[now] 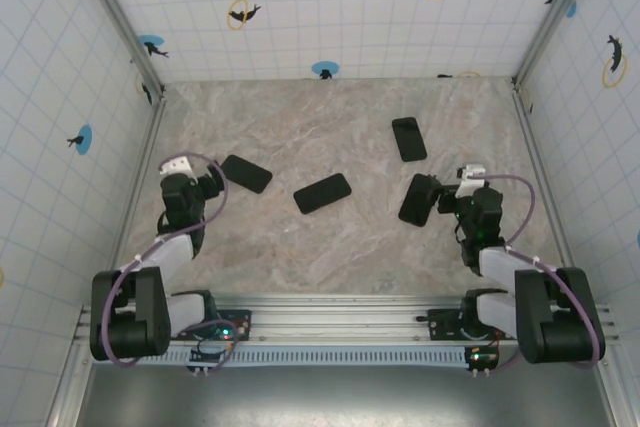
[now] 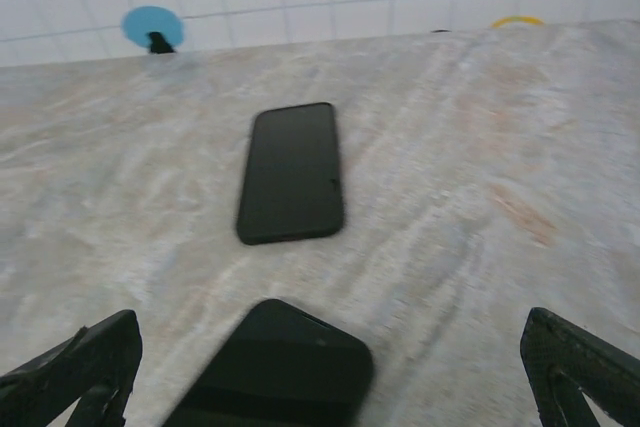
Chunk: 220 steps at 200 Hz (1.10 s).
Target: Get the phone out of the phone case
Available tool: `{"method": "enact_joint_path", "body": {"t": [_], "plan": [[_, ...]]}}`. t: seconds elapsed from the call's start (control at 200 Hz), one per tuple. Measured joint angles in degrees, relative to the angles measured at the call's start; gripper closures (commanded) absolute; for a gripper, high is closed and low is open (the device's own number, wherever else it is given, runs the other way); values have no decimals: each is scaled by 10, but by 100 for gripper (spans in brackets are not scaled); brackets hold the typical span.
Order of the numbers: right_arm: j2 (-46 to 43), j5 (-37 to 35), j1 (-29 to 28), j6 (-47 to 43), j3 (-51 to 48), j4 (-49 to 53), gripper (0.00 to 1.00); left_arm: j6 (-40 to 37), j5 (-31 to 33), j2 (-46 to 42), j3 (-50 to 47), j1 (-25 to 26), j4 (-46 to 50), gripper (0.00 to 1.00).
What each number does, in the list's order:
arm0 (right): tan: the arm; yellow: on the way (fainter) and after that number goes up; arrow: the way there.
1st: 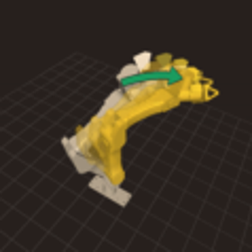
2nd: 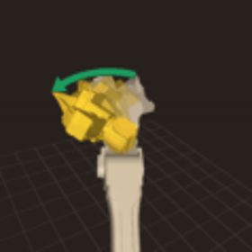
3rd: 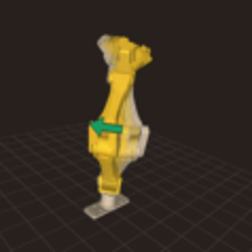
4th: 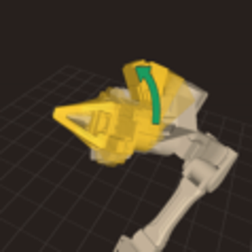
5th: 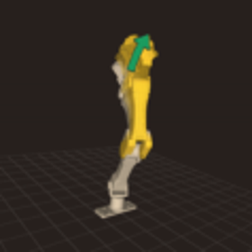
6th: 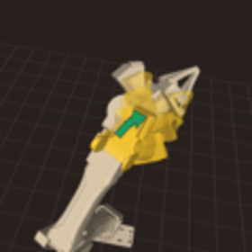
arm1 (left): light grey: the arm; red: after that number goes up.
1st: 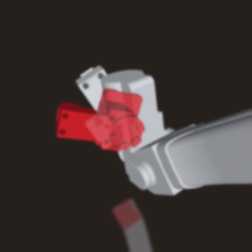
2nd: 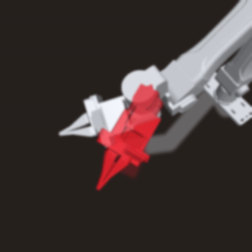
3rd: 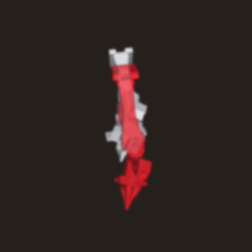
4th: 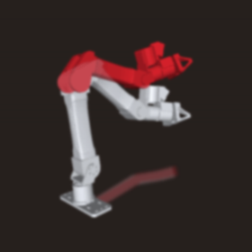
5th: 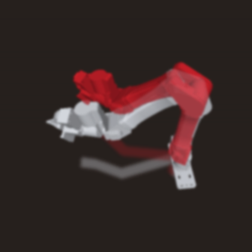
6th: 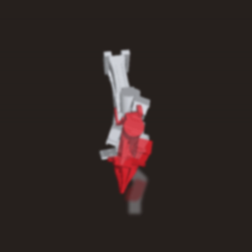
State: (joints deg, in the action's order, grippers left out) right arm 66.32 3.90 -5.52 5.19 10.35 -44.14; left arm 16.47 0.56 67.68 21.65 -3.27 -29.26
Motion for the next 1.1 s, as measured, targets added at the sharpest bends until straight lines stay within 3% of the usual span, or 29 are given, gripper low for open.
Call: {"method": "enact_joint_path", "body": {"t": [0.33,0.586,0.696,1.101], "plan": [[-16,38,-96,8,110,200,1,155,-18,3,124,28,252,2],[30,94,-149,8,243,349,1,247,20,97,248,141,367,2],[48,112,-171,4,289,398,1,293,43,155,302,162,400,2],[113,138,-205,-7,346,449,1,452,111,316,426,179,546,2]]}}
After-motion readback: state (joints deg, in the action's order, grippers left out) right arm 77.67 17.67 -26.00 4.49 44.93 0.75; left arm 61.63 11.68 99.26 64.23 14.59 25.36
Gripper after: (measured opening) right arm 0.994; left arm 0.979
